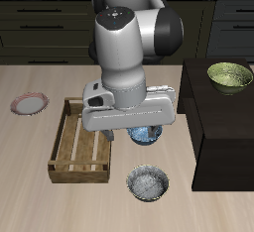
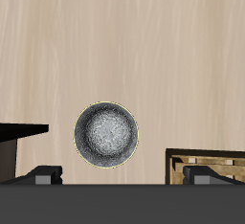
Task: Place the green bowl and the black bowl in the wooden tray
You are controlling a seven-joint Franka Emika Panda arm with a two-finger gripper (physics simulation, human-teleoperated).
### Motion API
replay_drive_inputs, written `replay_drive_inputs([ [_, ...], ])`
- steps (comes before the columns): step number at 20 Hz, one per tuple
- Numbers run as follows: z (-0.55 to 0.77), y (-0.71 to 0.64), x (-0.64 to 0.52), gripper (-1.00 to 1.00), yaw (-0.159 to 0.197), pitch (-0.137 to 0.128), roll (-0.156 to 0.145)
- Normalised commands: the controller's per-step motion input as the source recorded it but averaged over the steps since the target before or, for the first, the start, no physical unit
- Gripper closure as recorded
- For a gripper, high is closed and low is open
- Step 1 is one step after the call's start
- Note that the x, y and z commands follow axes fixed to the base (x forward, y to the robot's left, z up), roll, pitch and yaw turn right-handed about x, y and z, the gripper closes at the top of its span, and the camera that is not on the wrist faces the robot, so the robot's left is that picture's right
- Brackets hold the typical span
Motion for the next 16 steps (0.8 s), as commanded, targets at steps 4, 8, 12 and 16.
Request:
replay_drive_inputs([
  [4,-0.39,-0.04,0.16,-1.0,0.03,0.045,-0.019],
  [8,-0.41,-0.16,0.2,-1.0,0.055,0.012,-0.032],
  [12,-0.31,-0.06,0.04,-1.0,-0.008,0.037,-0.001],
  [16,-0.37,-0.01,0.01,-1.0,0.022,0.042,0.003],
])
